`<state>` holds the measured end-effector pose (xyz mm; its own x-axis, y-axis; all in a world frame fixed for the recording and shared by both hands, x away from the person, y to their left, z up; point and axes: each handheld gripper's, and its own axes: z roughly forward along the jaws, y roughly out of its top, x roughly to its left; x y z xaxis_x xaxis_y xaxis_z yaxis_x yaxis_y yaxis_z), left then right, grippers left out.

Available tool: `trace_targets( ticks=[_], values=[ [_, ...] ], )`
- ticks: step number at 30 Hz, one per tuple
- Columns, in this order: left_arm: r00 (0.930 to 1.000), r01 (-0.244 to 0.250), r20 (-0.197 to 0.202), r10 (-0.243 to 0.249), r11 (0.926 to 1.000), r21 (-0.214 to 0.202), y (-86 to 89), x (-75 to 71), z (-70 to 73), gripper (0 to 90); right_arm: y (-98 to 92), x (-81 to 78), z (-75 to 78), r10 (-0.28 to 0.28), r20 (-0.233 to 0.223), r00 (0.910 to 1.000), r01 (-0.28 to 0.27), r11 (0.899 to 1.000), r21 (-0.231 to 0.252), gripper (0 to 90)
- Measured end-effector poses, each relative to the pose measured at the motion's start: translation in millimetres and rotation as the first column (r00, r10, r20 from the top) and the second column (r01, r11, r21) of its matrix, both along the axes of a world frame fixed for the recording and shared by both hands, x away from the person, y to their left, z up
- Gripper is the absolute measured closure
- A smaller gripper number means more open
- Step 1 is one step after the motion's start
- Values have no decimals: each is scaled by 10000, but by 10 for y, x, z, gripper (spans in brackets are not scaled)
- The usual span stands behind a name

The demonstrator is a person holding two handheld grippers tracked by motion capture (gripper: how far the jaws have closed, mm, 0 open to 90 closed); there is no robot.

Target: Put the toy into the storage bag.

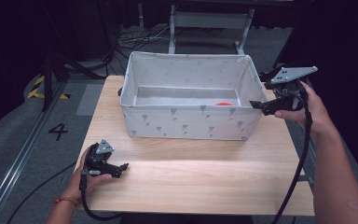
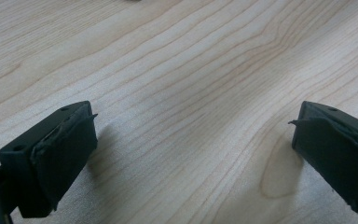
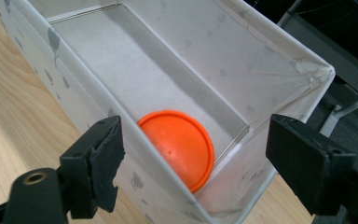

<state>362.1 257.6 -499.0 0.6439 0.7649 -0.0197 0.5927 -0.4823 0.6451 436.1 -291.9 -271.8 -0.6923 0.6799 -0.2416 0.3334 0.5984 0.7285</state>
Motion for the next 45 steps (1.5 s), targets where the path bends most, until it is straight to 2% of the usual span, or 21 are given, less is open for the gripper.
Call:
trace_targets(
  ticks=[8, 11, 14, 15, 23, 27, 29, 36, 45],
  values=[
    [10000, -1, 2, 1, 10000, 1, 0, 0, 0, 2, -99, -207, -112, -108, 44, 9999, 109, 9997, -199, 202],
    [10000, 0, -1, 0, 10000, -3, 0, 0, 0, 2, -151, -314, -152, -259, 211, 9994, 265, 9992, -288, 202],
    [10000, 0, 0, 0, 10000, -1, 0, 0, 0, 2, -188, -408, -192, -124, 340, 9993, 130, 9998, -166, 202],
    [10000, 1, -1, -1, 10000, -1, 0, 0, 0, 2, -204, -445, -215, -44, 411, 9991, 42, 10000, 37, 204],
    [10000, -5, 4, 5, 10000, 2, 0, -1, 0, 2, -215, -621, -409, -11, 676, 9977, 10, 10000, 26, 207],
    [10000, -1, 1, 1, 10000, 2, 0, 0, 0, 2, -233, -672, -551, 114, 370, 9993, -129, 9991, 401, 221],
    [10000, -3, 3, 3, 10000, 4, 0, -1, 0, 2, -234, -690, -634, 32, 313, 9995, -38, 9998, 174, 221],
    [10000, -30, 43, 30, 10000, 17, -1, -3, 0, 3, -270, -719, -931, -189, 4, 9998, 189, 9997, -124, 222],
    [9999, -90, 69, 90, 10000, 31, -1, -12, 0, 5, -401, -719, -1333, -560, -651, 9963, 532, 9976, -439, 222]
  ],
)
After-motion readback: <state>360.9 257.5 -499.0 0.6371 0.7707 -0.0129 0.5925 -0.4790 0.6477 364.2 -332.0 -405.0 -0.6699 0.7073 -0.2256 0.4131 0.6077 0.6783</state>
